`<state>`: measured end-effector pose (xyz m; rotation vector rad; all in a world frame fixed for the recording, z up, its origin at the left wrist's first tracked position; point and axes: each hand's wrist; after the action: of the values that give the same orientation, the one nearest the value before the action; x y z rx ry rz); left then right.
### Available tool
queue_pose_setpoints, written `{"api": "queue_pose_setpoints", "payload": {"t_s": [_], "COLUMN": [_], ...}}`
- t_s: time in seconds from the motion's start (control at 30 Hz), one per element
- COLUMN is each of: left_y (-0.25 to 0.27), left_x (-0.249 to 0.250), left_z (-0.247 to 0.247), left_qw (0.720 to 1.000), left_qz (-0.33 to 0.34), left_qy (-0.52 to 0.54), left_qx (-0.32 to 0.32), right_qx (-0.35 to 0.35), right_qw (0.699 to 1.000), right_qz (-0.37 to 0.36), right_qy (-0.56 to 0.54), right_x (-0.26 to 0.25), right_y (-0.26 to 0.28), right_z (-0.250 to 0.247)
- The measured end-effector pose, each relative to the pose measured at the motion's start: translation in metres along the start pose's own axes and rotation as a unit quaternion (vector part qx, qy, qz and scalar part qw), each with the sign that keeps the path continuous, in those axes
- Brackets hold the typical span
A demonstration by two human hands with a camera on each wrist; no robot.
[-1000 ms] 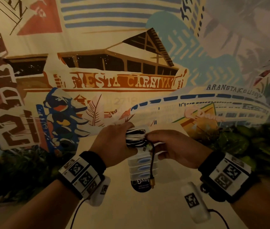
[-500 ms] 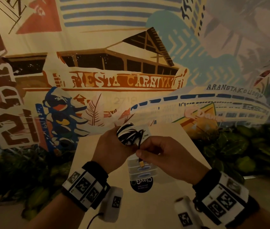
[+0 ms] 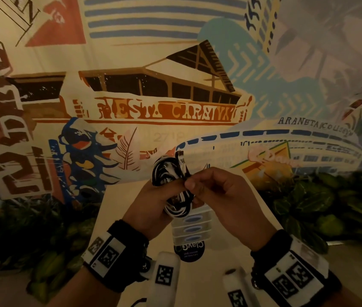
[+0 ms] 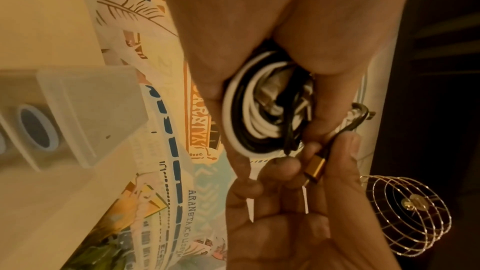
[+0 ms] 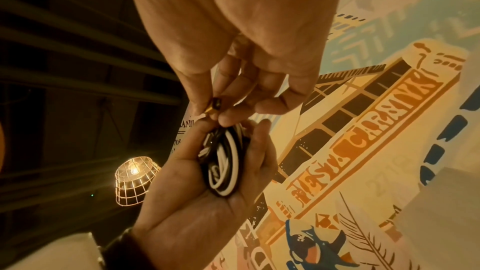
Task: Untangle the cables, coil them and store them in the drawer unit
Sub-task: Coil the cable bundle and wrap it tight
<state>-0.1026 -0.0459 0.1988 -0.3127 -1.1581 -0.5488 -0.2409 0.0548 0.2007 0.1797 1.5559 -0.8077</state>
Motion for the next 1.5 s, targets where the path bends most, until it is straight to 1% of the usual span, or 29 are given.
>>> {"api": "queue_pose_setpoints", "payload": {"t_s": [0.07, 0.17, 0.23, 0.3, 0.37, 0.43, 0.53, 0.6, 0.67, 0.73, 0.77, 0.83, 0.87, 0.9, 0.97, 1.03, 1.1, 1.23, 1.27, 1.33, 1.4, 1.47, 1.5], "left_y": [0.002, 0.002, 0.000, -0.001, -0.003, -0.007, -0.010, -0.012, -0.014, -0.017, -0.018, -0.019, -0.018, -0.017, -0.015, -0.013, -0.011, -0.011, -0.012, -0.014, -0.014, -0.016, -0.017], "left_x": [0.002, 0.002, 0.002, 0.003, 0.004, 0.002, -0.002, -0.006, -0.009, -0.014, -0.015, -0.017, -0.017, -0.017, -0.020, -0.022, -0.024, -0.020, -0.020, -0.020, -0.024, -0.028, -0.031], "left_z": [0.004, 0.012, 0.015, 0.015, 0.017, 0.020, 0.023, 0.020, 0.015, 0.007, 0.004, 0.000, -0.001, -0.001, 0.000, 0.004, 0.006, 0.001, -0.002, -0.007, -0.013, -0.021, -0.026], "left_qw": [1.000, 0.999, 0.998, 0.995, 0.994, 0.996, 0.996, 0.995, 0.992, 0.991, 0.992, 0.993, 0.993, 0.994, 0.996, 0.998, 0.998, 0.991, 0.989, 0.989, 0.991, 0.991, 0.991], "left_qz": [0.001, 0.000, -0.023, -0.050, -0.057, -0.049, -0.052, -0.059, -0.058, -0.053, -0.048, -0.041, -0.042, -0.043, -0.037, -0.020, 0.007, 0.089, 0.095, 0.080, 0.050, 0.022, 0.010], "left_qy": [0.016, 0.039, 0.060, 0.082, 0.094, 0.069, 0.031, 0.041, 0.059, 0.057, 0.050, 0.040, 0.036, 0.031, 0.013, -0.003, -0.017, -0.082, -0.092, -0.098, -0.088, -0.082, -0.082], "left_qx": [-0.007, 0.012, 0.025, 0.028, 0.023, 0.037, 0.066, 0.075, 0.097, 0.105, 0.107, 0.104, 0.103, 0.099, 0.081, 0.058, 0.060, 0.065, 0.071, 0.081, 0.090, 0.101, 0.103], "right_qx": [0.020, 0.066, 0.095, 0.107, 0.115, 0.117, 0.134, 0.131, 0.097, 0.060, 0.059, 0.091, 0.101, 0.095, 0.031, -0.034, -0.047, -0.043, -0.046, -0.061, -0.095, -0.133, -0.144], "right_qw": [0.999, 0.995, 0.994, 0.993, 0.992, 0.991, 0.985, 0.976, 0.959, 0.957, 0.959, 0.965, 0.972, 0.983, 0.999, 0.998, 0.995, 0.988, 0.988, 0.989, 0.991, 0.977, 0.969], "right_qz": [-0.023, -0.056, -0.051, -0.039, -0.031, -0.035, -0.071, -0.125, -0.192, -0.207, -0.203, -0.180, -0.148, -0.102, -0.007, 0.049, 0.080, 0.123, 0.127, 0.123, 0.087, 0.046, 0.031], "right_qy": [0.018, 0.039, 0.035, 0.030, 0.038, 0.050, 0.078, 0.118, 0.184, 0.196, 0.189, 0.171, 0.153, 0.119, 0.040, 0.000, -0.025, -0.083, -0.078, -0.044, 0.039, 0.161, 0.197], "right_x": [0.002, 0.008, 0.013, 0.018, 0.025, 0.029, 0.031, 0.032, 0.033, 0.034, 0.034, 0.034, 0.034, 0.031, 0.029, 0.025, 0.024, 0.032, 0.035, 0.040, 0.046, 0.045, 0.043], "right_y": [0.001, 0.005, 0.004, 0.001, -0.001, 0.001, 0.006, 0.008, 0.010, 0.010, 0.008, 0.002, -0.002, -0.005, -0.010, -0.011, -0.010, -0.010, -0.008, -0.005, -0.005, -0.008, -0.009], "right_z": [0.003, 0.009, 0.009, 0.009, 0.008, 0.009, 0.010, 0.011, 0.012, 0.007, 0.003, -0.006, -0.008, -0.007, 0.003, 0.017, 0.028, 0.033, 0.034, 0.035, 0.037, 0.036, 0.034]}}
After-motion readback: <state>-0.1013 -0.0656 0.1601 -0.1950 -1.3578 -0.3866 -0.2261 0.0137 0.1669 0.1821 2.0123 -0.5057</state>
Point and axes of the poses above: each hand's wrist, its own y-axis away from the middle knuckle, its own z-axis out of the palm, x = y × z, and after that the axes turned 15 degrees about x, right-handed
